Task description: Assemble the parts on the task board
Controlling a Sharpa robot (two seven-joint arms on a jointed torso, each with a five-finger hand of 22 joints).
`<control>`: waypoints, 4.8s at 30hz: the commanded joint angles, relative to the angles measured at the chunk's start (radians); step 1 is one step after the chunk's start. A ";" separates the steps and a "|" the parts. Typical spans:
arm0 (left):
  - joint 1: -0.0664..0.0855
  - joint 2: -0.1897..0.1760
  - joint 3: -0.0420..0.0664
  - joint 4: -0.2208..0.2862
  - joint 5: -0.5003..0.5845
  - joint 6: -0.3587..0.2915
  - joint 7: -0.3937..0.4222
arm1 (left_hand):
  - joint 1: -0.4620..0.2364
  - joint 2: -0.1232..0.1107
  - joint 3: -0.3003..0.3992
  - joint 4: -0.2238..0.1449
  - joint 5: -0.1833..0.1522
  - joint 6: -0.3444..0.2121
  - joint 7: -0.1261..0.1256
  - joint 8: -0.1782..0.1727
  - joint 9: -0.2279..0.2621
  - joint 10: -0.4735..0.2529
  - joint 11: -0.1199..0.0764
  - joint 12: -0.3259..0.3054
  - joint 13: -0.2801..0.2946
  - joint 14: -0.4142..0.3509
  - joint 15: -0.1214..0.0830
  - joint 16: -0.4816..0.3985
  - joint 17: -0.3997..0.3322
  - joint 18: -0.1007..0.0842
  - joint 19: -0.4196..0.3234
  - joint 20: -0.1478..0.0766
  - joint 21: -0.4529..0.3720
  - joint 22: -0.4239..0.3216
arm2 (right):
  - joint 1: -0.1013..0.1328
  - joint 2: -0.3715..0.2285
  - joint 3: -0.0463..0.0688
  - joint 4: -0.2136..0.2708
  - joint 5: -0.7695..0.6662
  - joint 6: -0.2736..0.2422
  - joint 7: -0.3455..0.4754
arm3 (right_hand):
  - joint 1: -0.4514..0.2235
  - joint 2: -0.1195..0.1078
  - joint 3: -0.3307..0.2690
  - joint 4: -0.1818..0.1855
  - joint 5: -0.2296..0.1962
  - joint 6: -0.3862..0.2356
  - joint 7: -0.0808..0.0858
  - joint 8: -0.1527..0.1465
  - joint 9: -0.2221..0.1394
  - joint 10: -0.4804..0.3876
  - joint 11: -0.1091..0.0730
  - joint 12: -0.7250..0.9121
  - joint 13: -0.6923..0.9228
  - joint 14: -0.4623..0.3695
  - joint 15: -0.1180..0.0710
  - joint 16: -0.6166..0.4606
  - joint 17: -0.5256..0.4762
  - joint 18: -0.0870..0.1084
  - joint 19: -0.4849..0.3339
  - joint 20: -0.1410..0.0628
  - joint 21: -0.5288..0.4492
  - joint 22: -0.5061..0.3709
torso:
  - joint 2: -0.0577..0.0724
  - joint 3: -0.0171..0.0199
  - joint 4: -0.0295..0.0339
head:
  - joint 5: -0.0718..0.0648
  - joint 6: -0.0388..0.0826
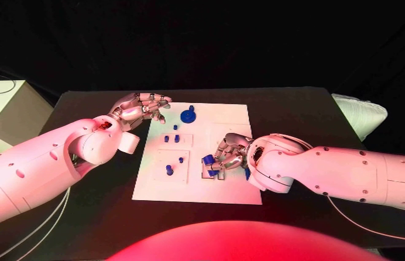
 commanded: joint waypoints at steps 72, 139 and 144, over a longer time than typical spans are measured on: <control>0.000 -0.009 0.000 0.003 -0.016 0.012 -0.001 | -0.012 0.001 -0.005 0.014 -0.001 -0.013 0.002 0.006 -0.003 -0.010 -0.002 0.003 -0.003 -0.010 0.003 -0.001 0.000 0.015 0.010 -0.001 -0.011 -0.006 | -0.033 -0.062 0.000 0.032 -0.228 -0.036 0.214 | -0.080 0.124 -0.277 0.001 -0.263 0.007 -0.019 0.066 0.031 0.107 -0.013 0.012 0.263 0.104 -0.012 0.012 0.263 -0.025 0.069 -0.007 0.029 0.187 | -0.001 0.0009 -0.0017 | 0.008 0.000; 0.000 -0.007 0.000 -0.002 -0.016 0.022 -0.012 | -0.010 0.002 -0.006 0.018 -0.001 -0.015 0.002 0.008 -0.004 -0.012 -0.002 0.005 -0.004 -0.011 0.003 -0.001 0.000 0.015 0.012 0.000 -0.015 -0.010 | -0.070 -0.041 0.001 0.011 -0.271 -0.012 0.230 | 0.165 0.006 0.014 0.001 -0.326 0.025 -0.076 0.246 0.195 0.107 -0.064 0.012 0.263 0.104 -0.054 0.012 0.263 -0.034 0.083 -0.046 0.070 0.220 | 0.000 0.0004 -0.0014 | 0.018 0.000; 0.000 -0.007 0.000 -0.002 -0.016 0.022 -0.012 | -0.010 0.002 -0.006 0.018 -0.001 -0.015 0.002 0.008 -0.004 -0.012 -0.002 0.005 -0.004 -0.011 0.003 -0.001 0.000 0.015 0.012 0.000 -0.015 -0.010 | -0.070 -0.046 0.001 0.015 -0.274 -0.036 0.232 | 0.165 0.009 0.016 0.001 -0.325 0.025 -0.077 0.246 0.196 0.107 -0.064 0.012 0.263 0.104 -0.054 0.012 0.263 -0.034 0.082 -0.046 0.069 0.219 | -0.001 0.0005 -0.0018 | 0.016 0.000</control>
